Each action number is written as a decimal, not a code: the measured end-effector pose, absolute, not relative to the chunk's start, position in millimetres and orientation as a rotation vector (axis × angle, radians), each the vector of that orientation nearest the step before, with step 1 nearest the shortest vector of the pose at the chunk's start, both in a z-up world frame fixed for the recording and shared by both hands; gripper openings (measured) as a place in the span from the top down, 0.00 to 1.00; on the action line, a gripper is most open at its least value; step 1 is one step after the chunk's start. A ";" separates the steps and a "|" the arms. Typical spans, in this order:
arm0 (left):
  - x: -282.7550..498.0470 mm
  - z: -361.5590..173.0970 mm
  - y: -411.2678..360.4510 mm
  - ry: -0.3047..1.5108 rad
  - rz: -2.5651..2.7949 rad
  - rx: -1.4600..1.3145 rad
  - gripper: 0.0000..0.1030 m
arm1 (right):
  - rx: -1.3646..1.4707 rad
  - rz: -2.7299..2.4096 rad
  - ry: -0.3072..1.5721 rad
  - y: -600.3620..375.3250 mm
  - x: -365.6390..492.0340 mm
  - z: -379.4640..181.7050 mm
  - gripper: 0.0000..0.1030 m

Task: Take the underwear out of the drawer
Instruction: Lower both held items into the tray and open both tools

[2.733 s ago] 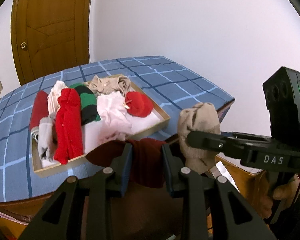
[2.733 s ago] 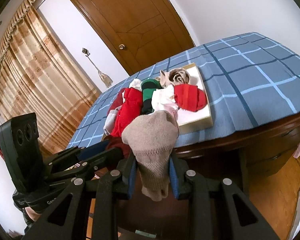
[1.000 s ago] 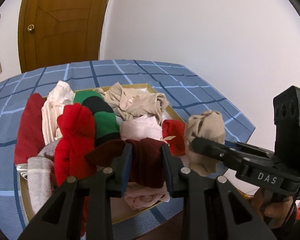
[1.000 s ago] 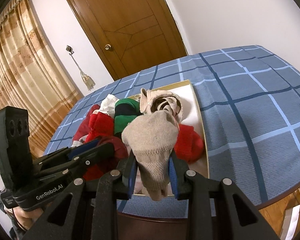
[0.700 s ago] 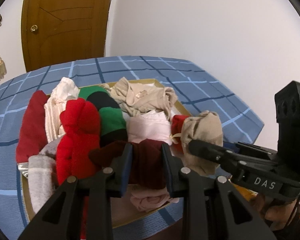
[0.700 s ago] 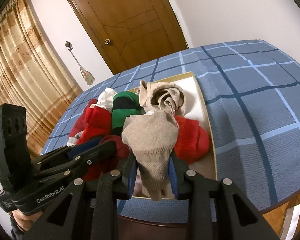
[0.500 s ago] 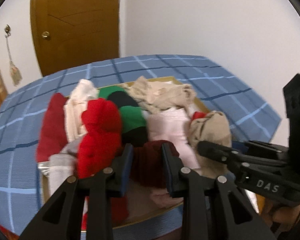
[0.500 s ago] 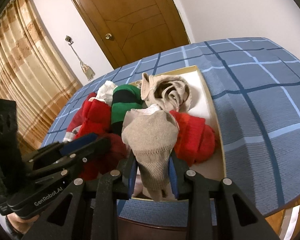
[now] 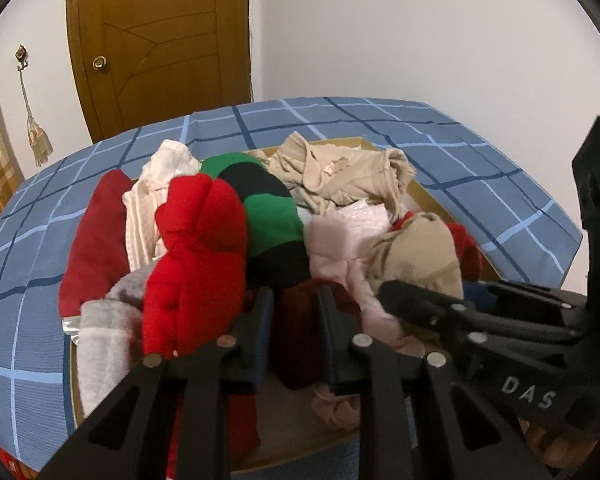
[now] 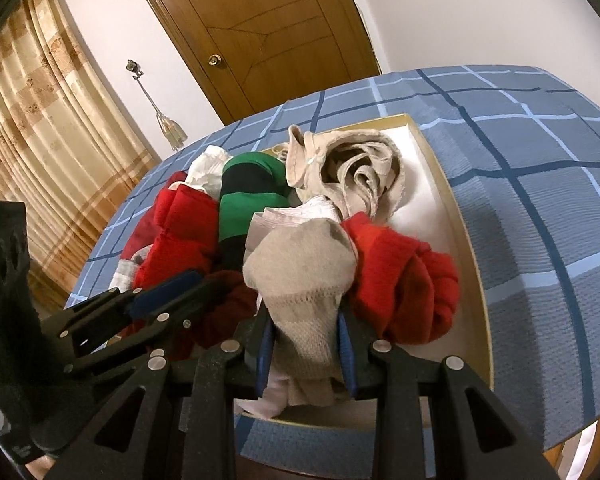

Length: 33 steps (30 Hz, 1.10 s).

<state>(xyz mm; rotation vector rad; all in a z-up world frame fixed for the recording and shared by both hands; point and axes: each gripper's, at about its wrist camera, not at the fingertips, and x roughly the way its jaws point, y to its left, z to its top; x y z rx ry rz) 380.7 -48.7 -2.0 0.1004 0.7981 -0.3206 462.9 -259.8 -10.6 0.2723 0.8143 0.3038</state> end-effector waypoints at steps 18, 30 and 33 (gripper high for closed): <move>379.9 -5.0 -43.8 0.773 -0.302 0.045 0.75 | 0.328 0.336 0.804 -264.7 466.8 -21.0 0.64; 379.6 -1.1 -35.2 0.810 -0.356 -0.075 0.38 | 0.416 0.343 0.725 -282.4 445.0 -11.5 0.58; 378.8 -0.4 -35.1 0.814 -0.362 -0.096 0.31 | 0.431 0.343 0.711 -288.1 441.9 -9.3 0.54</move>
